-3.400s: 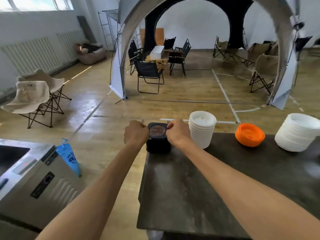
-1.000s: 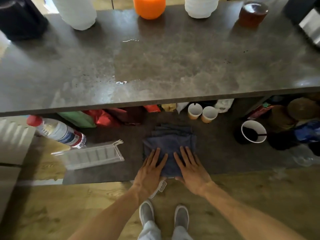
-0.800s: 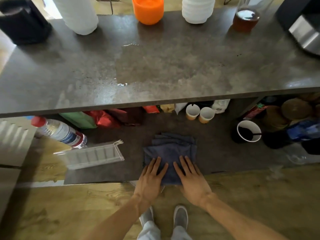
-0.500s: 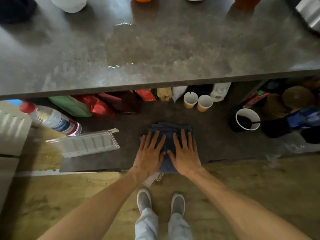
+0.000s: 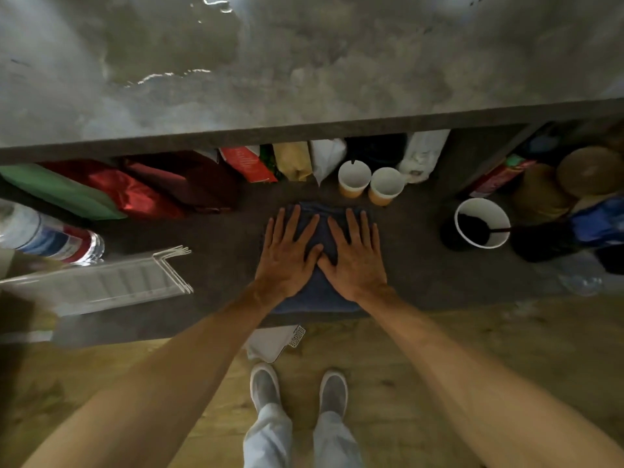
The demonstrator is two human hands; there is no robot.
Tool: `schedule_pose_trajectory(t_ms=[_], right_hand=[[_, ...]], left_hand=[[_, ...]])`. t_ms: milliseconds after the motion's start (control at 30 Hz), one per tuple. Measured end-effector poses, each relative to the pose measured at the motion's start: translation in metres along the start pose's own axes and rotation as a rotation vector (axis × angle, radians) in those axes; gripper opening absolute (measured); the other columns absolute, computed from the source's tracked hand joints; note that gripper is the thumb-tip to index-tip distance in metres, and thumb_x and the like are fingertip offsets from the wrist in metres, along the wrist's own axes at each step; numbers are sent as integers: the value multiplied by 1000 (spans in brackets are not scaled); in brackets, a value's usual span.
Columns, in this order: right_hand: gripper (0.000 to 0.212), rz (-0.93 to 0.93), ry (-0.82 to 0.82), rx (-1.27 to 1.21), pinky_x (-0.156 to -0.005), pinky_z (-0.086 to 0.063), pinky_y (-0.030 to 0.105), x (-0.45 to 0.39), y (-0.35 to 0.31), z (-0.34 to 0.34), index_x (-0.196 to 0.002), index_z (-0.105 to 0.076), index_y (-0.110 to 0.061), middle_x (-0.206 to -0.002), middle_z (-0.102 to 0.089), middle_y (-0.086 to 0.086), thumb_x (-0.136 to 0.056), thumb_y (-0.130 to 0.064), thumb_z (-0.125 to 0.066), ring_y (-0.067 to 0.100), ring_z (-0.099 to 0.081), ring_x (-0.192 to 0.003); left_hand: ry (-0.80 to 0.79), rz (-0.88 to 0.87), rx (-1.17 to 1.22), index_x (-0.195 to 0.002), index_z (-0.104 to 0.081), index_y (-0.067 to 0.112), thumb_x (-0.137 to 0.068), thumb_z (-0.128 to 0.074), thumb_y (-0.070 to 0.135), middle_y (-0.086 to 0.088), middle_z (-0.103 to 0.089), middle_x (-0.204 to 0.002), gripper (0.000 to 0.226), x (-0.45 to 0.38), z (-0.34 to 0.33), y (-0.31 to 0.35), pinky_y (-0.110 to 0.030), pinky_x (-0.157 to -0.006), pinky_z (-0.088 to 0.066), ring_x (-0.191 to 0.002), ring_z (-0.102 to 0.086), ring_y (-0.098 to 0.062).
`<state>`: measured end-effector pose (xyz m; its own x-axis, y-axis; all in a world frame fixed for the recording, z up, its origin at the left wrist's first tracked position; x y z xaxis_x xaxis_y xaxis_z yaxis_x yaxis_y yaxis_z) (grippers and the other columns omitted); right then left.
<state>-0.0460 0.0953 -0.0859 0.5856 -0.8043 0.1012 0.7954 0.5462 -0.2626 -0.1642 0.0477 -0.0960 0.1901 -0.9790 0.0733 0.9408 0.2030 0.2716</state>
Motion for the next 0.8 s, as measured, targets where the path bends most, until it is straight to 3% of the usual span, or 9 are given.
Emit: schedule_pose_trajectory(t_ms=[233,400,467,567,700,800], right_hand=[[66,57,94,54,-120,-19,55,-7,30,25,-146,-42,-19,-152,-41,16,-91,-56,-43,41,-28,-146],[56,-62,195,-55,-114,-33,52,14,40,34,-132,-52,-12,-135,-49,18,-88,-46,-49,40,-43,-132],[47,-85,258,-132,-108,-40,51,28,48,35,-126,-54,-7,-129,-51,18,-89,-35,-49,37,-47,-125],[46,-164,335,-223,-107,-40,52,32,67,41,-128,-52,-2,-130,-51,20,-90,-27,-45,36,-46,-126],[54,-183,287,-79,-117,-28,56,10,83,44,-135,-53,-6,-140,-53,20,-89,-32,-40,36,-42,-137],[58,-170,219,-71,-118,-27,54,5,86,37,-138,-53,-10,-145,-52,17,-88,-37,-40,36,-40,-140]], left_hand=[[43,-89,46,-155,-28,19,-100,-26,44,-11,-23,-163,60,-22,-3,33,-45,-124,-11,-152,-15,-30],[128,-182,190,-147,-44,16,-94,-44,21,-12,-47,-149,53,-16,-6,58,-51,-112,-35,-137,-44,-30],[210,-259,212,-141,-48,13,-91,-50,14,-14,-53,-142,51,-10,-4,79,-50,-112,-37,-132,-50,-32],[277,-316,236,-141,-49,11,-90,-51,13,-14,-51,-145,51,-17,3,106,-44,-119,-29,-136,-46,-30],[198,-257,185,-145,-46,13,-94,-47,19,-12,-44,-152,50,-42,-4,109,-45,-121,-24,-143,-38,-30],[106,-229,157,-147,-44,15,-98,-35,31,-11,-38,-156,52,-47,-11,102,-47,-122,-21,-147,-31,-29]])
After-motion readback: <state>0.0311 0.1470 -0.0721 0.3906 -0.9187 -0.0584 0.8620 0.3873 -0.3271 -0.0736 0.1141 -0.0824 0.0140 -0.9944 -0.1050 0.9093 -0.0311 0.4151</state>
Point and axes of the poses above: each hand's wrist, its own x-axis away from the middle knuckle, its own z-axis out of the back of the hand, y = z × x, the point moved 9 cm from there along -x, towards the middle knuckle
